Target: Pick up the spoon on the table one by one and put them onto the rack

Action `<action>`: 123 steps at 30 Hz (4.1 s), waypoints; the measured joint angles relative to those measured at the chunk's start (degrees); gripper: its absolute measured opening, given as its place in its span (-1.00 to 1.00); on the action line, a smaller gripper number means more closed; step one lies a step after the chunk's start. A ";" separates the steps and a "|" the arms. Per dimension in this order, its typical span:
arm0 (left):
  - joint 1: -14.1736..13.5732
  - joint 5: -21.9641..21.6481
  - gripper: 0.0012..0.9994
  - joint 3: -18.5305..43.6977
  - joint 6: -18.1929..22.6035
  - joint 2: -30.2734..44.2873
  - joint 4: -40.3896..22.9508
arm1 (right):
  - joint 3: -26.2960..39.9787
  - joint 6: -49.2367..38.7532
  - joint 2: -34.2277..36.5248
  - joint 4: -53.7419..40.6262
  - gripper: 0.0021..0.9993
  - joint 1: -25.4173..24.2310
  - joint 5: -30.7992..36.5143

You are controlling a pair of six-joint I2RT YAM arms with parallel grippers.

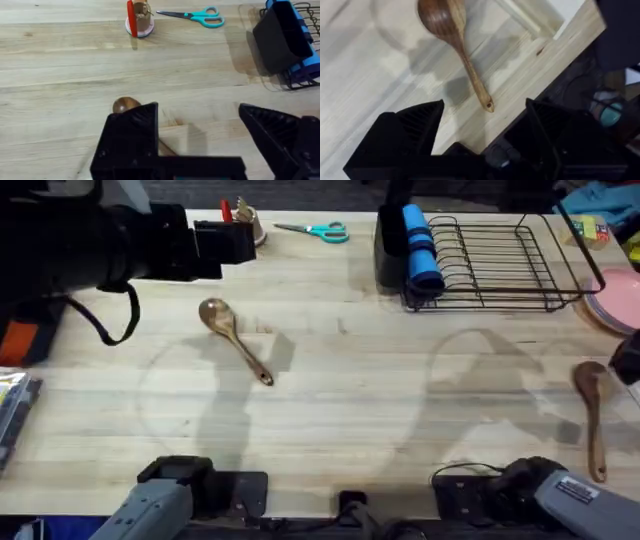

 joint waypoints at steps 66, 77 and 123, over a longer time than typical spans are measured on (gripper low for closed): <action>0.00 0.02 0.99 0.00 0.00 0.00 0.00 | -19.32 -7.28 14.28 30.48 0.99 -6.04 -13.07; 0.02 0.02 0.99 0.00 0.00 0.00 0.00 | -19.21 -4.88 14.70 28.17 0.99 -12.87 -18.94; 0.02 0.02 0.99 0.00 0.00 0.00 -0.01 | -19.73 -6.84 3.74 29.28 -0.94 -3.17 -19.06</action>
